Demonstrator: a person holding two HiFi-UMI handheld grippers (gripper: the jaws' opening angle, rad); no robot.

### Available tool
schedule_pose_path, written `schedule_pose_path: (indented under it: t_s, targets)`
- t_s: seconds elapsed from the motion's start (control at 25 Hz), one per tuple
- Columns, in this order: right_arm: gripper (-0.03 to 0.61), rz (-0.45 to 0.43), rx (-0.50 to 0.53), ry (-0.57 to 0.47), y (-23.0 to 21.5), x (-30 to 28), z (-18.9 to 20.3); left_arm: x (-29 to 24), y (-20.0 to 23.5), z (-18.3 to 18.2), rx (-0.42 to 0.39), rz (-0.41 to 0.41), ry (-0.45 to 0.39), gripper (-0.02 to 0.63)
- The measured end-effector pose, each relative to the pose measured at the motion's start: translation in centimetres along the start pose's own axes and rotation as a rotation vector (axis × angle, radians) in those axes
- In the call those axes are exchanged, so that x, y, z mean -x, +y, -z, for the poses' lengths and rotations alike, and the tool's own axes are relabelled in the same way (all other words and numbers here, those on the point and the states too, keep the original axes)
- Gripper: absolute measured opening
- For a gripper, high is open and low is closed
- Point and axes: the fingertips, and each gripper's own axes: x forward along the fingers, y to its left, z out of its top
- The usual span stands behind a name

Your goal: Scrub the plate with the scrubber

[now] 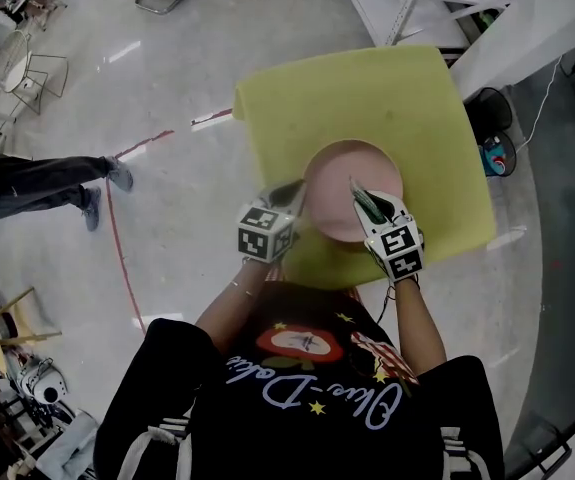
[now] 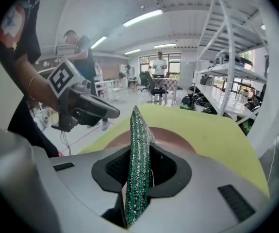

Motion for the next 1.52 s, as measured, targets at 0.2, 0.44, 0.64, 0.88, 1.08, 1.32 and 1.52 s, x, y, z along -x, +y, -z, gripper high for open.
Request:
schedule_pose_path:
  t_s: [0.2, 0.44, 0.64, 0.88, 1.08, 1.32, 1.52]
  targets:
    - [0.066, 0.085, -0.162, -0.191, -1.7, 2.7, -3.7, 1.4, -2.2, -4.5, -0.122, 0.027, -0.114, 0.002]
    - [0.066, 0.125, -0.204, -0.361, -2.5, 5.5, -8.0, 3.1, -4.7, -9.1, -0.269, 0.028, -0.218, 0.002]
    - [0.066, 0.140, -0.198, -0.458, -2.4, 7.4, -10.5, 4.6, -6.0, -11.8, -0.327, 0.025, -0.285, 0.002]
    - [0.066, 0.152, -0.183, -0.516, -2.4, 8.9, -12.1, 5.0, -7.1, -12.9, -0.347, 0.047, -0.322, 0.002]
    - [0.064, 0.147, -0.157, -0.503, -1.7, 9.1, -12.6, 5.5, -7.2, -13.0, -0.342, 0.051, -0.320, 0.002]
    - [0.064, 0.141, -0.147, -0.497, -1.8, 9.0, -12.5, 5.3, -7.3, -12.9, -0.342, 0.053, -0.317, 0.002]
    - [0.064, 0.134, -0.136, -0.491, -1.5, 9.0, -12.6, 5.5, -7.2, -12.7, -0.332, 0.047, -0.309, 0.002]
